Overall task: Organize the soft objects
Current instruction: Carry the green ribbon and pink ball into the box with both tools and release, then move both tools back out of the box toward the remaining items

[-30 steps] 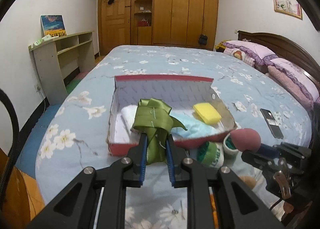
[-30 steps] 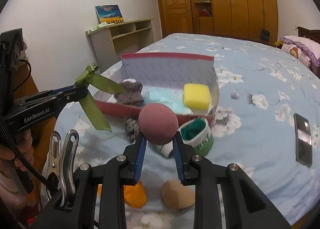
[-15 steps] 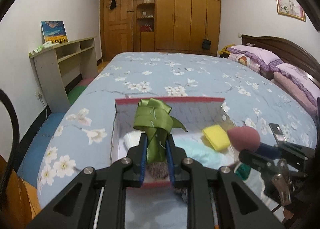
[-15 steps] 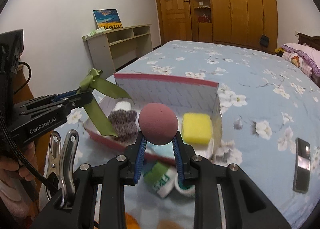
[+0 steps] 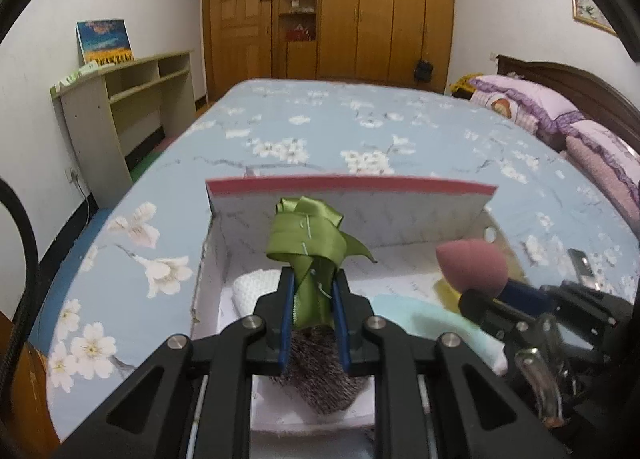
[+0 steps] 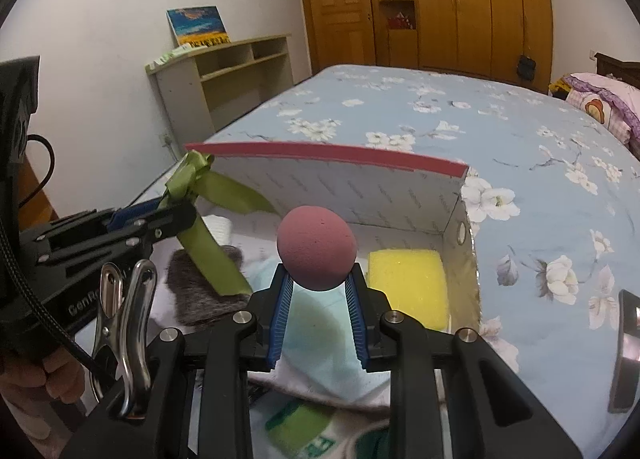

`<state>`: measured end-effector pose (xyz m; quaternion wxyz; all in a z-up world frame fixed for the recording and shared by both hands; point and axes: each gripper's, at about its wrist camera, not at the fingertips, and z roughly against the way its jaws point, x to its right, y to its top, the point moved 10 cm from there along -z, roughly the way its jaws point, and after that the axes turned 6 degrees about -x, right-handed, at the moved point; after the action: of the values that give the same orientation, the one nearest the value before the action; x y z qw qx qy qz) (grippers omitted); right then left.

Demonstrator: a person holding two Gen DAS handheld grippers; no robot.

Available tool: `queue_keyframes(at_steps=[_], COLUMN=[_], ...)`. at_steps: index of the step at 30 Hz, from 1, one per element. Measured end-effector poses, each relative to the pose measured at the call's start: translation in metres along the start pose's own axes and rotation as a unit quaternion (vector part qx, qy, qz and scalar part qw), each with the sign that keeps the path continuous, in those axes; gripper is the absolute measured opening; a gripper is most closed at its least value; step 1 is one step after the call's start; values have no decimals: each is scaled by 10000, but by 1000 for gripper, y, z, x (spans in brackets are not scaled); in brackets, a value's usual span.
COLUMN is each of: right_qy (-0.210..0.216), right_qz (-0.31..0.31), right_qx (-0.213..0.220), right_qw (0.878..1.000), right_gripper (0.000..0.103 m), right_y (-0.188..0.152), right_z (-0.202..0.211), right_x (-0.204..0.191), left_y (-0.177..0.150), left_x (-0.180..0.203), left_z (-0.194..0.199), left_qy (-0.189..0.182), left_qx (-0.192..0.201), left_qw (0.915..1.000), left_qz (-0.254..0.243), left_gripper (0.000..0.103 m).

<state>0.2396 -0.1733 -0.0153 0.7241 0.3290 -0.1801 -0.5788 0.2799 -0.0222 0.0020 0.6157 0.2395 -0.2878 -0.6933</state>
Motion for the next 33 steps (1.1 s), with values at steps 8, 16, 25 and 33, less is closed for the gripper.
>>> queue_keyframes(at_steps=[8, 16, 25, 33], right_qy=[-84, -112, -192, -88], right_qz=[-26, -178, -214, -236], right_qx=[-236, -484, -605, -328], right_qw=[9997, 9986, 9978, 9991], right_gripper=[28, 29, 34, 42], right_y=[-1, -6, -5, 3], right_z=[-35, -60, -63, -35], right_x=[7, 16, 11, 8], left_y=[-12, -19, -18, -8], left_x=[-6, -6, -5, -2], left_z=[-49, -68, -61, -25], left_qy=[-42, -48, -83, -63], left_qx=[-389, -399, -394, -162], left_qw=[9992, 9992, 9992, 9998], left_qz=[97, -11, -57, -94], left_gripper=[18, 23, 44, 52])
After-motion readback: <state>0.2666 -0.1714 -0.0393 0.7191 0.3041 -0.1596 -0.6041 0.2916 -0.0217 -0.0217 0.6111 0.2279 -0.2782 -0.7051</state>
